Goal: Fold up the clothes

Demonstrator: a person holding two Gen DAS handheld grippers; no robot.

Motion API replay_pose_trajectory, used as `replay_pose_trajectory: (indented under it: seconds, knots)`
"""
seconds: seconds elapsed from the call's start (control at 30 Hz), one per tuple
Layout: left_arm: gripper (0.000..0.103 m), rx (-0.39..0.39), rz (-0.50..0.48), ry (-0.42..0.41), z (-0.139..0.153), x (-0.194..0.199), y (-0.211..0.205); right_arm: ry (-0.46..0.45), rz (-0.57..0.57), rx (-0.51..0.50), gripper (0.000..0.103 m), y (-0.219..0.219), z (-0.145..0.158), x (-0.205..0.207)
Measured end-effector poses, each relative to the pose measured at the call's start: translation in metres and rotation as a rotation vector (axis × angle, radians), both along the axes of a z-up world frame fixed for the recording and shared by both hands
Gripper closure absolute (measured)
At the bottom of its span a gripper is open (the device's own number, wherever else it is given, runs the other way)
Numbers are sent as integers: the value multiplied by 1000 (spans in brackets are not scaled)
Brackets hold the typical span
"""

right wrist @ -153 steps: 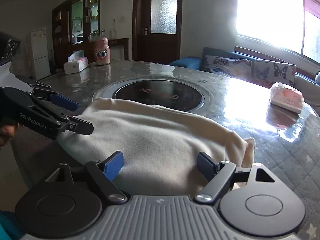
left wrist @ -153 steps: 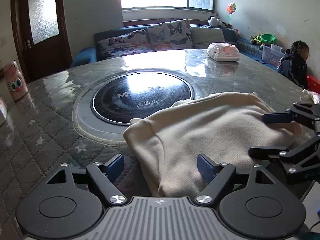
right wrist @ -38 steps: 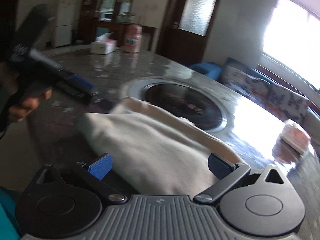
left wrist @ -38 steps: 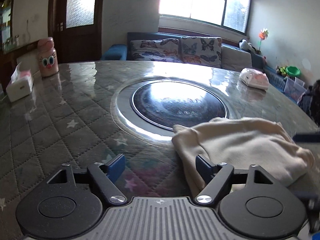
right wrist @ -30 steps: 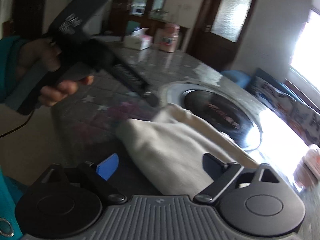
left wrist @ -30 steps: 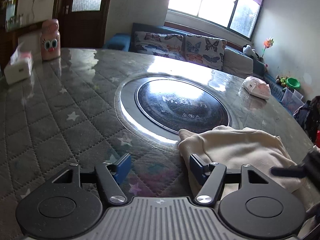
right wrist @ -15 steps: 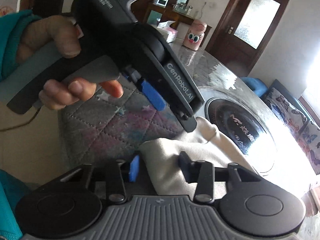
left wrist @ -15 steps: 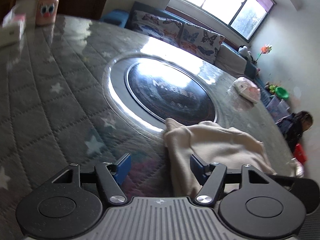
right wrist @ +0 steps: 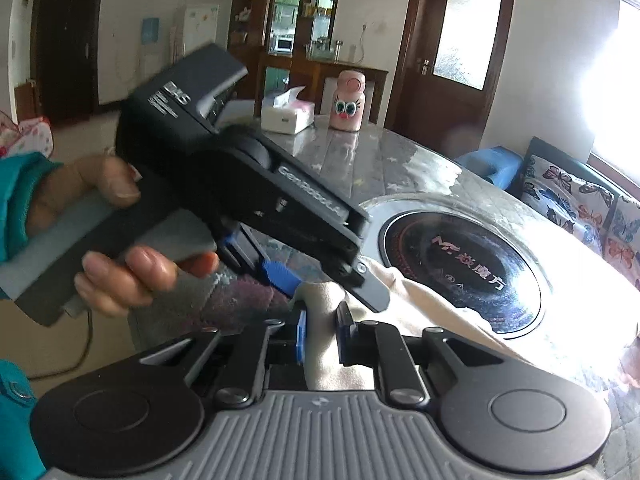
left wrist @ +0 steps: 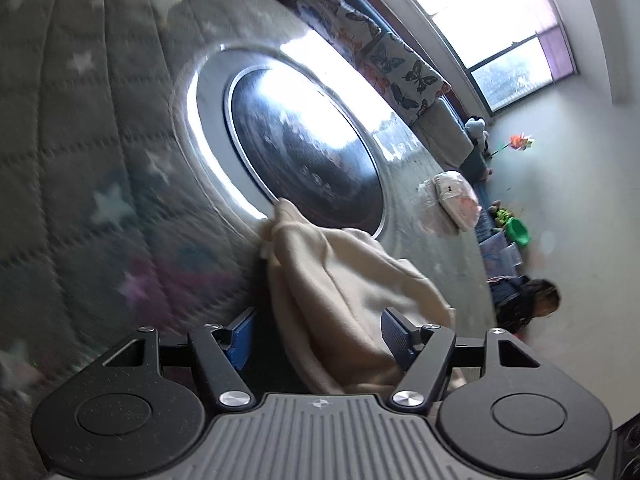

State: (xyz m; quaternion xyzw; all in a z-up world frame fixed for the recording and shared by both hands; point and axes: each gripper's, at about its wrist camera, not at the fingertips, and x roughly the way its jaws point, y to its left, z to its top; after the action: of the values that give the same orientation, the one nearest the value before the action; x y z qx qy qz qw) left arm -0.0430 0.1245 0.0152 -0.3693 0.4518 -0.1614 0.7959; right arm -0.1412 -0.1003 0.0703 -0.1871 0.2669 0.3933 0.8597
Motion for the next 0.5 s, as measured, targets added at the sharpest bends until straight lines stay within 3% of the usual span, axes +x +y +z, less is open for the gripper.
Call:
replay_pose_trajectory:
  seconds: [0.1, 0.17, 0.27, 0.4, 0.5]
  knots:
    - [38, -61, 12, 15, -7, 3, -5, 12, 8, 24, 90, -7, -1, 0]
    - [59, -81, 15, 30, -13, 5, -8, 17, 13, 34, 90, -11, -2, -1]
    - [77, -100, 31, 43, -21, 5, -8, 24, 16, 43, 89, -16, -3, 1]
    - [79, -90, 33, 31, -23, 5, -6, 47, 1, 58, 71, -28, -5, 6]
    - [80, -60, 16, 11, -19, 5, -7, 60, -47, 85, 68, -48, -4, 5]
